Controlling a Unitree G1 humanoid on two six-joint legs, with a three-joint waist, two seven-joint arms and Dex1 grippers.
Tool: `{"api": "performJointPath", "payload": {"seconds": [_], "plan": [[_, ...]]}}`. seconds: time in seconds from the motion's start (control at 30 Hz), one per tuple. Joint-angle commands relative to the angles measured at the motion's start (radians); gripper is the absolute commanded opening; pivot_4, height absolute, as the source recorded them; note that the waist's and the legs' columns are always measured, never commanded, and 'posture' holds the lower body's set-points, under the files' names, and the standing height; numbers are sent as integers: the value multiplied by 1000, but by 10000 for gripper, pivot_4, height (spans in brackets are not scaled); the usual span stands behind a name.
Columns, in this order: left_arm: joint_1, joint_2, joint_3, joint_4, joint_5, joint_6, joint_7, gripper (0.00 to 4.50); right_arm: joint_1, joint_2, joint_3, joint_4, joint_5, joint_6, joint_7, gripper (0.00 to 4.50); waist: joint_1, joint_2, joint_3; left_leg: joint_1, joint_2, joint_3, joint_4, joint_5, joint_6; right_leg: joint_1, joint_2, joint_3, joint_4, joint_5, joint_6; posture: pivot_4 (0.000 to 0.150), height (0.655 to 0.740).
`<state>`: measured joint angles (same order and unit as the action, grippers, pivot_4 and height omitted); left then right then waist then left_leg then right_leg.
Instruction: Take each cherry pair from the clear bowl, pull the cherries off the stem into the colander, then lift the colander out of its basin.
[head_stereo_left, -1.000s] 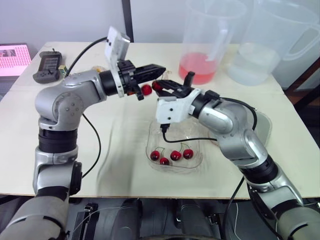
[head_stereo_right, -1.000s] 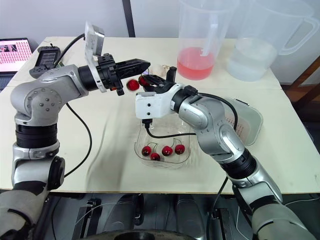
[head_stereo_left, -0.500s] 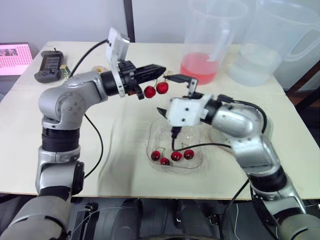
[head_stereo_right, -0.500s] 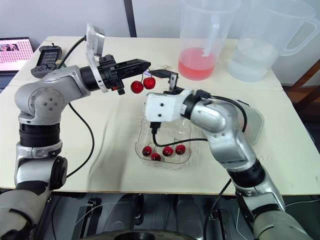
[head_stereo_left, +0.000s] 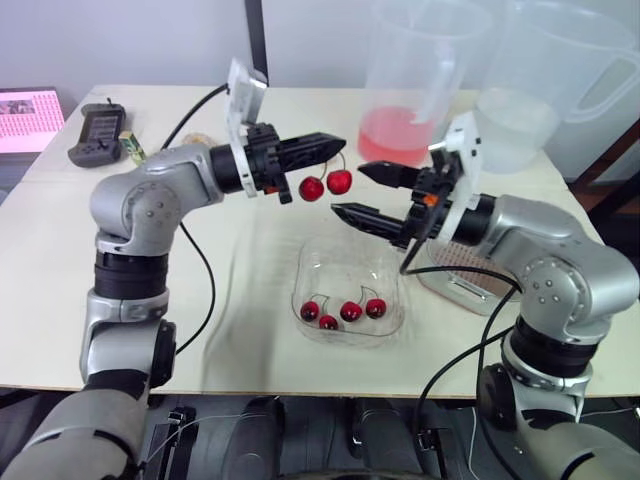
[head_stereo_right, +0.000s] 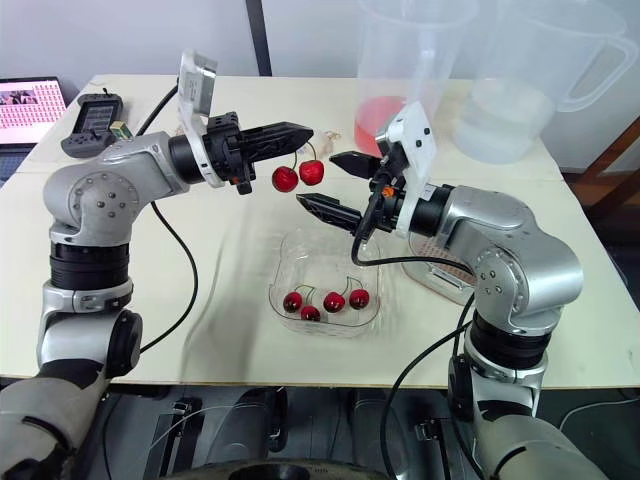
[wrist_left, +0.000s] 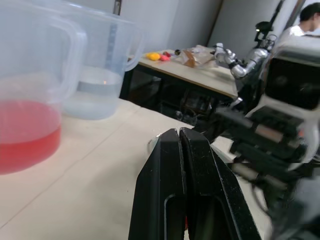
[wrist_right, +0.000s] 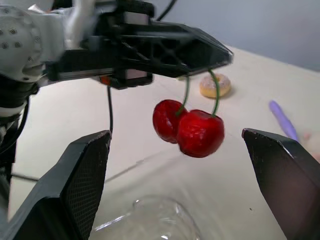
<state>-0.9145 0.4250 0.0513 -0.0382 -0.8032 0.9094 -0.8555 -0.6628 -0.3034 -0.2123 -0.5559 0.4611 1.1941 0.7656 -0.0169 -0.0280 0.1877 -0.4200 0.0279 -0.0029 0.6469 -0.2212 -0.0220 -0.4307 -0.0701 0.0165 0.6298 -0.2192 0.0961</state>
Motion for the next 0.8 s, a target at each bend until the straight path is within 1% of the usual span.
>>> {"api": "performJointPath", "payload": {"seconds": [0.03, 0.13, 0.17, 0.23, 0.3, 0.33, 0.37, 0.47, 0.63, 0.8], "plan": [[2, 4, 11, -56, -28, 8, -3, 0, 4, 7, -2, 4, 49, -17, -49, 44497, 0, 0, 0, 0, 0, 0, 0, 0, 0, 0, 0, 0, 0, 0, 0, 1500, 7321], [6, 0, 16, -64, -31, 9, 13, 0, 4, 14, -1, 23, 86, -22, -79, 44497, 0, 0, 0, 0, 0, 0, 0, 0, 0, 0, 0, 0, 0, 0, 0, 1500, 7321], [8, -3, 22, -66, -33, 7, 22, 0, 2, 14, 2, 30, 99, -21, -86, 41982, 0, 0, 0, 0, 0, 0, 0, 0, 0, 0, 0, 0, 0, 0, 0, 1500, 7321], [10, -6, 26, -70, -35, 5, 32, 0, 1, 6, 7, 38, 119, -22, -96, 36119, 1, 0, 0, 0, 0, 0, 0, 0, 0, 0, 0, 0, 0, 0, 0, 1500, 7321], [15, -8, 27, -77, -37, 5, 36, 0, -2, 2, 7, 47, 140, -26, -110, 27261, 1, 0, 0, 0, 0, 0, 0, 0, 0, 0, 0, 0, 0, 0, 0, 1500, 7321], [18, -10, 27, -81, -39, 6, 40, 0, -4, -3, 9, 50, 150, -27, -113, 21780, 1, 0, 0, 0, 0, 0, 0, 0, 0, 0, 0, 0, 0, 0, 0, 1500, 7321], [23, -12, 27, -86, -40, 6, 43, 0, -6, -6, 11, 54, 159, -28, -116, 18544, 1, 0, 0, 0, 0, 0, 0, 0, 0, 0, 0, 0, 0, 0, 0, 1500, 7321], [34, -25, 30, -99, -41, 4, 64, 0, 1, -41, 42, 60, 163, -52, -109, 18544, 1, 0, 0, 0, 0, 0, 0, 0, 0, 0, 0, 0, 0, 0, 0, 1500, 7321], [45, -31, 33, -116, -51, 9, 79, 0, -3, -47, 37, 77, 197, -65, -136, 18544, 1, 0, 0, 0, 0, 0, 0, 0, 0, 0, 0, 0, 0, 0, 0, 1500, 7321], [54, -24, 29, -121, -48, 2, 83, 0, -2, -64, 43, 88, 221, -72, -151, 4704, 1, 0, 0, 0, 0, 0, 0, 0, 0, 0, 1, 0, -1, 0, 0, 1500, 7321]]}}
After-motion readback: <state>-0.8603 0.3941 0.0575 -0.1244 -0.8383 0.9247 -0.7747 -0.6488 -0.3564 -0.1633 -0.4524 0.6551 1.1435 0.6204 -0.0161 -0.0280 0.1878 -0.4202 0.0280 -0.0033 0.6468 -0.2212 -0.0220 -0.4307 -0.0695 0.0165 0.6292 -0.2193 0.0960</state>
